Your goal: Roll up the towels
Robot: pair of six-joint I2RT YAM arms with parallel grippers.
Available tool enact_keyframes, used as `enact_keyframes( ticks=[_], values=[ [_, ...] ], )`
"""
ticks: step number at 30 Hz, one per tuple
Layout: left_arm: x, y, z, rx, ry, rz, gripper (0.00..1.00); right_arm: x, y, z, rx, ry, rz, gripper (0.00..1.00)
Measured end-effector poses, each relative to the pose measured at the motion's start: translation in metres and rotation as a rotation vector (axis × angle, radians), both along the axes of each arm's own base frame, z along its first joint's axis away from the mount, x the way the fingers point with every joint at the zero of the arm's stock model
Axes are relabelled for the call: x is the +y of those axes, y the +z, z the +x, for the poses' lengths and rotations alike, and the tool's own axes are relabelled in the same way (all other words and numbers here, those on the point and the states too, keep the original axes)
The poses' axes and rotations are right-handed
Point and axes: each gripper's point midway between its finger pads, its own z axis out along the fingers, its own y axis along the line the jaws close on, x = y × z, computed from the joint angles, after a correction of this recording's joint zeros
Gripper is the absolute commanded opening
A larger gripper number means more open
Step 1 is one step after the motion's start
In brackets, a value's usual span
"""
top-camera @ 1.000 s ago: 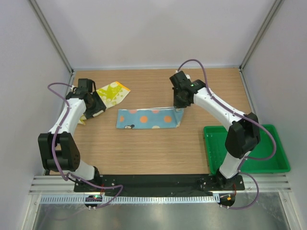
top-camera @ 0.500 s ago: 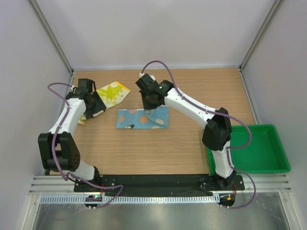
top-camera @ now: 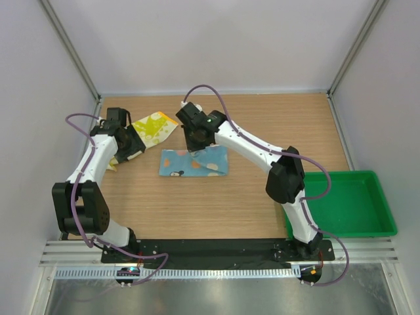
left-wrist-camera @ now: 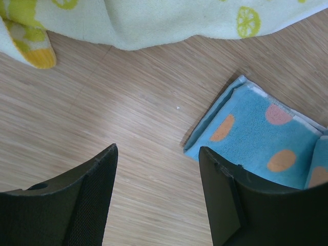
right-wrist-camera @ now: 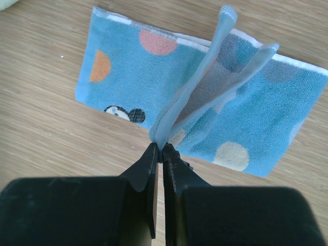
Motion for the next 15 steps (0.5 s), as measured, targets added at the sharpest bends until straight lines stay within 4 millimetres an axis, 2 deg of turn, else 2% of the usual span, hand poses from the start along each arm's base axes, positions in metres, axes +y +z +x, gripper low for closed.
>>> enact_keyframes(
  ticks=[8,15],
  values=[
    [-0.001,0.000,0.000,0.000,-0.003,-0.006,0.66,0.031,-0.006,-0.007,0.020,0.043,0.057,0.01],
    [-0.001,0.000,0.000,0.000,-0.003,-0.006,0.66,0.060,-0.037,-0.020,0.070,0.096,0.076,0.01]
  ],
)
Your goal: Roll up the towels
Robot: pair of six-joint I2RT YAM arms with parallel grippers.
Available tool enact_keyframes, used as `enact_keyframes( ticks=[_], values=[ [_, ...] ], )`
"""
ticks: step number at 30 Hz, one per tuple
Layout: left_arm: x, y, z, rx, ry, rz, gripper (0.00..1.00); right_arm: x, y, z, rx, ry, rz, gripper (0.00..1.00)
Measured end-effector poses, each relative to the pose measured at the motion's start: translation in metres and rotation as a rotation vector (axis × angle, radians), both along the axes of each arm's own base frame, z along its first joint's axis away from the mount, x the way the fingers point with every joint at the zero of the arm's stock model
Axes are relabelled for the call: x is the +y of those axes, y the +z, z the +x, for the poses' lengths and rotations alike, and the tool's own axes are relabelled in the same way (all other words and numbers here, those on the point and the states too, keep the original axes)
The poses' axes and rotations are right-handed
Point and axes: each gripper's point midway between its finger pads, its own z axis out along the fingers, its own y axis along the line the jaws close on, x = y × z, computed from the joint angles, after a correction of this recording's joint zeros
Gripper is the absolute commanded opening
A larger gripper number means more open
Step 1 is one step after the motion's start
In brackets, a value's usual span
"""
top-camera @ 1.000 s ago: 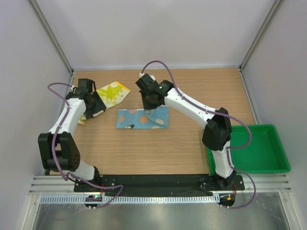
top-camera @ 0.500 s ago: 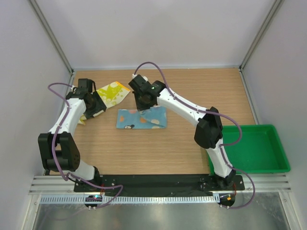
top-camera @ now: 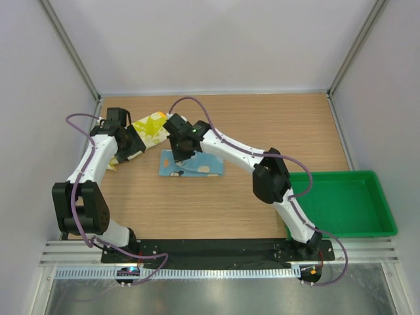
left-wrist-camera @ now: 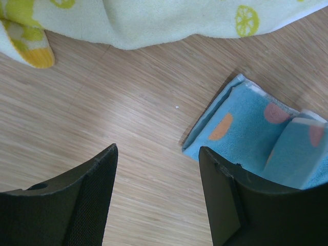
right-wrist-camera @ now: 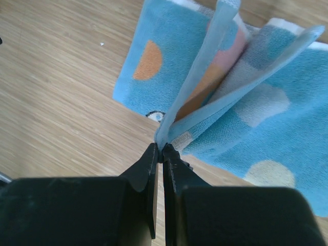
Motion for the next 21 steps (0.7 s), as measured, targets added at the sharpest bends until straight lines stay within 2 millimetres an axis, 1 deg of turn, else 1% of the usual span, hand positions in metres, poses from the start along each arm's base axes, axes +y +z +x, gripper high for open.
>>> enact_keyframes(
  ticks=[1,5,6,7,8,9,10,13,16,18,20,21],
  values=[
    [0.000,0.000,0.000,0.000,0.000,0.000,0.66,0.004,-0.005,-0.002,0.009,0.007,0.003,0.01],
    [0.000,0.000,0.000,0.000,-0.001,-0.002,0.66,0.019,-0.019,-0.011,0.046,0.036,0.031,0.11],
    [-0.001,0.000,0.000,0.000,-0.002,-0.004,0.66,0.022,-0.022,-0.013,0.056,0.044,0.036,0.24],
    [-0.001,0.000,0.000,0.000,-0.003,-0.005,0.66,0.026,-0.025,-0.015,0.065,0.053,0.045,0.32],
    [-0.001,0.000,0.000,0.000,-0.003,-0.006,0.66,0.030,-0.028,-0.017,0.071,0.061,0.052,0.43],
    [-0.001,0.000,0.000,0.000,-0.003,-0.006,0.66,0.034,-0.031,-0.019,0.078,0.069,0.062,0.58],
    [-0.001,0.000,0.000,0.000,-0.003,-0.006,0.66,0.038,-0.034,-0.021,0.085,0.076,0.070,0.64],
    [-0.001,0.000,0.000,0.000,-0.003,-0.006,0.66,0.049,-0.043,-0.027,0.091,0.110,0.085,0.76],
    [-0.001,0.000,0.000,0.000,-0.003,-0.006,0.66,0.055,-0.047,-0.027,0.089,0.120,0.091,0.80],
    [-0.001,0.000,0.000,0.000,-0.003,-0.006,0.65,0.064,-0.041,-0.023,0.073,0.125,0.113,0.80],
    [0.001,0.001,0.002,-0.010,0.003,-0.002,0.65,0.066,-0.032,-0.019,0.063,0.122,0.127,0.80],
    [0.001,0.001,0.002,-0.008,0.004,-0.003,0.65,0.068,-0.025,-0.015,0.049,0.119,0.144,0.80]
  ],
)
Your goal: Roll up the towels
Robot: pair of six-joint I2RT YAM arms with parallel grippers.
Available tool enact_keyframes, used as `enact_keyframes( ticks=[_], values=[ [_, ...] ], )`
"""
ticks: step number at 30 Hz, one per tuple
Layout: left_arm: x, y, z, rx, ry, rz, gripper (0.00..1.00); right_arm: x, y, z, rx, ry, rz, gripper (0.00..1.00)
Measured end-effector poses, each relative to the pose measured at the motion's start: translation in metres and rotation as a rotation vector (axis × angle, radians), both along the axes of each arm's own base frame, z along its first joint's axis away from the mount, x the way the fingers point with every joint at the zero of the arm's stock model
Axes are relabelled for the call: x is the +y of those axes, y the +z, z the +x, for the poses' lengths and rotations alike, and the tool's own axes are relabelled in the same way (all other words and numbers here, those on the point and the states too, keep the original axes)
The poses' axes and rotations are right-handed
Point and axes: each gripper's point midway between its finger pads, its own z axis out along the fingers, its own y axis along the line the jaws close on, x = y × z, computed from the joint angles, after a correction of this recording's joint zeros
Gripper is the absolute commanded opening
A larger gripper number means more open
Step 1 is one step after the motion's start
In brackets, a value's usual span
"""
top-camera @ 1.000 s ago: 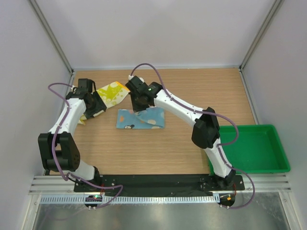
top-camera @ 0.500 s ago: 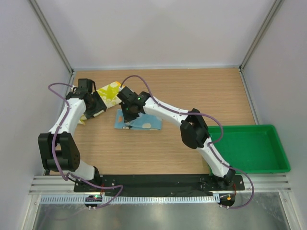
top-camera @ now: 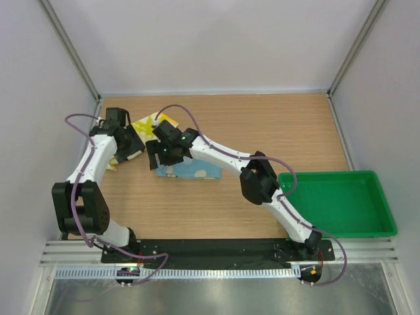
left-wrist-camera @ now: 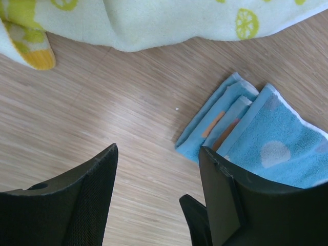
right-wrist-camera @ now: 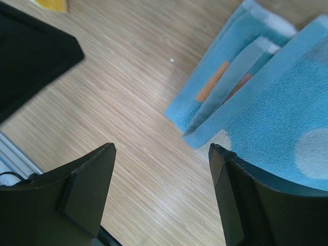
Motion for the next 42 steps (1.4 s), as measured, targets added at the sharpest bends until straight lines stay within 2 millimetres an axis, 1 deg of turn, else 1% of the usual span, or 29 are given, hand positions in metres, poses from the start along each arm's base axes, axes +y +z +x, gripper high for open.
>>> enact_keyframes(
  ticks=[3,5,6,8,9,10,12,14,15,17,19,21,24,27,30,31,32,34,36,37,39,42],
  values=[
    [-0.004,-0.001,-0.001,0.001,-0.011,-0.011,0.65,-0.003,0.023,0.012,-0.032,-0.018,0.048,0.81],
    [-0.009,-0.002,0.000,-0.004,-0.026,-0.025,0.65,-0.018,0.035,0.016,-0.040,-0.038,0.061,0.81],
    [-0.012,-0.002,0.000,-0.006,-0.037,-0.031,0.65,-0.029,0.044,0.018,-0.046,-0.052,0.068,0.81],
    [-0.026,-0.003,0.000,-0.009,-0.082,-0.050,0.64,-0.058,0.058,0.021,-0.046,-0.089,0.066,0.80],
    [-0.035,-0.002,0.000,-0.012,-0.115,-0.060,0.64,-0.073,0.064,0.024,-0.052,-0.111,0.070,0.75],
    [-0.045,-0.001,0.000,-0.016,-0.149,-0.071,0.64,-0.090,0.069,0.028,-0.056,-0.137,0.072,0.68],
    [-0.064,-0.002,-0.001,-0.019,-0.213,-0.094,0.63,-0.121,0.071,0.032,-0.058,-0.183,0.068,0.56],
    [-0.081,-0.006,-0.002,-0.005,-0.270,-0.118,0.63,-0.154,0.059,0.036,-0.037,-0.235,0.041,0.50],
    [-0.087,-0.010,-0.003,0.006,-0.290,-0.125,0.63,-0.165,0.052,0.038,-0.027,-0.256,0.033,0.49],
    [-0.098,-0.020,-0.004,0.040,-0.325,-0.135,0.62,-0.190,0.026,0.038,0.015,-0.297,-0.015,0.49],
    [-0.103,-0.032,-0.002,0.082,-0.337,-0.134,0.62,-0.207,-0.003,0.031,0.065,-0.316,-0.073,0.49],
    [-0.105,-0.043,0.002,0.115,-0.338,-0.134,0.61,-0.216,-0.027,0.021,0.108,-0.316,-0.125,0.49],
    [-0.106,-0.056,0.006,0.156,-0.335,-0.134,0.61,-0.220,-0.048,0.012,0.133,-0.311,-0.177,0.49],
    [-0.108,-0.068,0.011,0.192,-0.334,-0.136,0.59,-0.225,-0.060,0.006,0.143,-0.310,-0.209,0.49],
    [-0.109,-0.077,0.008,0.222,-0.336,-0.138,0.53,-0.228,-0.065,0.004,0.146,-0.311,-0.222,0.49],
    [-0.109,-0.079,0.007,0.228,-0.337,-0.138,0.49,-0.228,-0.066,0.003,0.147,-0.312,-0.224,0.49],
    [-0.110,-0.081,0.006,0.236,-0.339,-0.138,0.42,-0.229,-0.067,0.003,0.146,-0.311,-0.225,0.49],
    [-0.112,-0.085,0.004,0.251,-0.344,-0.140,0.33,-0.228,-0.067,0.004,0.144,-0.312,-0.222,0.49],
    [-0.113,-0.091,0.003,0.269,-0.347,-0.144,0.17,-0.229,-0.068,0.003,0.141,-0.312,-0.218,0.49],
    [-0.114,-0.093,0.002,0.277,-0.348,-0.146,0.07,-0.229,-0.068,0.003,0.138,-0.312,-0.215,0.49],
    [-0.114,-0.097,0.001,0.288,-0.346,-0.146,0.01,-0.229,-0.067,0.003,0.131,-0.313,-0.207,0.49],
    [-0.112,-0.096,0.002,0.282,-0.343,-0.137,0.00,-0.230,-0.067,0.001,0.120,-0.313,-0.195,0.49]
  ],
)
